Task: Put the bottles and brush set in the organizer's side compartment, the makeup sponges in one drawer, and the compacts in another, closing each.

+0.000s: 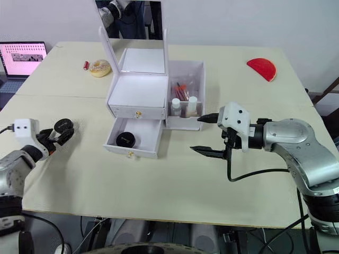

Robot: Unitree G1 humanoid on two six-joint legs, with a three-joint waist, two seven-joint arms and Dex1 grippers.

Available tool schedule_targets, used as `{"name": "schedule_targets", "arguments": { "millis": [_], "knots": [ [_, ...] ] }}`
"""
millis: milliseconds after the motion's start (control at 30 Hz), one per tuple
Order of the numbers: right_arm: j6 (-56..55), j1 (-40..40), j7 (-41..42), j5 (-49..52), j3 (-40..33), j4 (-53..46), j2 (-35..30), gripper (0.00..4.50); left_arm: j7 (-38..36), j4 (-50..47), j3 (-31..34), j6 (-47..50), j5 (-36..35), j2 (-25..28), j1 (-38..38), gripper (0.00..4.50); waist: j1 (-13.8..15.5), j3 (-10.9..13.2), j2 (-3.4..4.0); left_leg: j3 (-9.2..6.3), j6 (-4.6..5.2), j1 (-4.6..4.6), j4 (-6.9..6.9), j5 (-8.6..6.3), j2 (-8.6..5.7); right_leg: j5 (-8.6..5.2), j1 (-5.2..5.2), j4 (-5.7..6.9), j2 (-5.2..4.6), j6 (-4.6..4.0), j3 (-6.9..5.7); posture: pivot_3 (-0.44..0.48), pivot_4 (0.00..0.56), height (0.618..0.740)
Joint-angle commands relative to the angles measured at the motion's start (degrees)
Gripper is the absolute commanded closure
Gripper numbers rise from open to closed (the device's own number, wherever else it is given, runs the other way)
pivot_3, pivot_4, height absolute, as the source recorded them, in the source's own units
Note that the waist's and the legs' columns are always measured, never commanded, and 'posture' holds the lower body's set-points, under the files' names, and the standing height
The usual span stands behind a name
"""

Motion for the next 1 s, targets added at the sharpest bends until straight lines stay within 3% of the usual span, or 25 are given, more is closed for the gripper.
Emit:
{"name": "schedule_targets", "arguments": {
  "millis": [33,333,433,500,667,800,1000],
  "knots": [
    [1.2,-1.1,-0.5,2.8,-1.8,-2.6,0.3,0.00,-0.7,2.2,-0.3,-2.4,1.1,1.3,-2.2,0.03,-0.1,0.0,-0.01,0.00,0.00,0.00,-0.01,0.00,0.00,0.00,0.00,0.00,0.00,0.00,0.00,0.000,0.150,0.739],
    [3.1,-1.8,-0.9,4.8,-1.7,-3.4,-0.1,0.00,-2.6,9.6,-2.2,-5.6,2.9,1.6,-5.6,0.03,0.0,0.0,-0.01,-0.01,-0.05,0.04,0.03,0.04,0.00,0.03,0.01,0.05,0.01,0.03,0.01,0.000,0.150,0.739],
    [3.3,-1.7,-1.1,4.9,-1.6,-3.6,-0.1,0.00,-2.4,11.1,-2.0,-6.6,3.0,1.3,-6.4,0.84,0.0,0.0,-0.01,-0.02,-0.08,0.04,0.03,0.06,0.00,0.04,0.01,0.06,0.01,0.04,0.01,0.000,0.150,0.739],
    [3.3,-1.5,-1.2,5.0,-1.7,-3.7,-0.1,0.00,-2.9,11.4,-2.0,-6.9,2.8,1.2,-6.7,1.77,0.1,0.0,-0.01,-0.01,-0.08,0.04,0.03,0.06,0.00,0.05,0.02,0.05,0.00,0.04,0.01,0.000,0.150,0.739],
    [3.2,-1.3,-1.2,4.7,-1.7,-3.5,-0.3,0.00,-3.2,11.3,-1.9,-7.4,2.5,0.8,-6.9,1.82,0.1,0.0,-0.01,-0.01,-0.09,0.04,0.03,0.06,-0.02,0.05,0.02,0.05,-0.01,0.05,0.01,0.000,0.150,0.739],
    [3.6,-2.2,-1.5,4.7,-1.2,-3.4,-0.2,0.00,-4.3,4.6,0.2,-7.3,-0.2,1.2,-4.7,1.82,0.0,0.0,-0.04,-0.02,-0.09,0.03,0.03,0.07,-0.02,0.05,0.02,0.05,-0.01,0.06,0.01,0.000,0.150,0.739],
    [4.8,-2.9,-2.2,4.8,-0.9,-3.2,-0.2,0.00,-11.8,-18.1,2.9,0.1,-10.2,4.0,3.7,1.82,-0.6,0.0,-0.09,-0.01,-0.10,-0.03,-0.02,0.06,0.00,0.06,-0.05,0.00,-0.03,0.04,0.05,0.000,0.150,0.739]
  ]
}}
